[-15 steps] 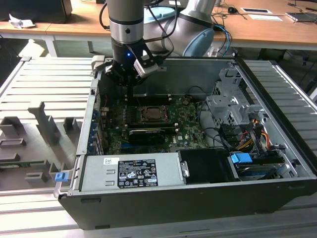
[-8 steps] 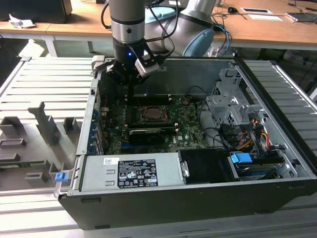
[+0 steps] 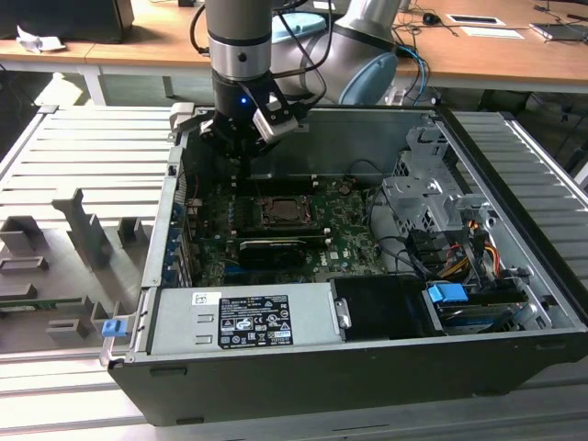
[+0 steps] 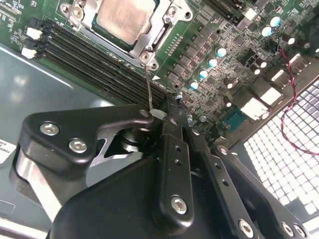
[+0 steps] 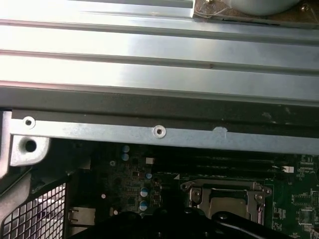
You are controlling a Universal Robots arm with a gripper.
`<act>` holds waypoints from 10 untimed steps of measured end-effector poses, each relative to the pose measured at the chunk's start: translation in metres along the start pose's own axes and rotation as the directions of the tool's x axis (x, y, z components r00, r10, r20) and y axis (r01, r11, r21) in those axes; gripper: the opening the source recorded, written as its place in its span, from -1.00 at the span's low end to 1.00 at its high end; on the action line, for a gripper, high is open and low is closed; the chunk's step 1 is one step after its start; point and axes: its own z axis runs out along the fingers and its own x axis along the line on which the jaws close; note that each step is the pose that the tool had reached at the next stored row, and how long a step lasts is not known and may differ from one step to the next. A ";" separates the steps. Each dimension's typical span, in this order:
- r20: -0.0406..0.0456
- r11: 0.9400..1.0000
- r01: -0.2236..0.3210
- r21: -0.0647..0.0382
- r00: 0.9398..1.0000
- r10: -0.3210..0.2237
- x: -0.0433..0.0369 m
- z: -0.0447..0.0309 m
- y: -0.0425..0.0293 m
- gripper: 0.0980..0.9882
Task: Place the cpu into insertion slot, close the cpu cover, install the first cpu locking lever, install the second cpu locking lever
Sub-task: 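Install the first cpu locking lever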
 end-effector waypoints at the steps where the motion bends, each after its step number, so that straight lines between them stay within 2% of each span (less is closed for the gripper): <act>1: 0.000 1.000 0.000 0.000 1.000 0.000 -0.0004 0.0000 0.0000 -0.98; 10: 0.000 1.000 0.000 0.000 1.000 0.000 -0.0054 0.0002 -0.0003 -0.98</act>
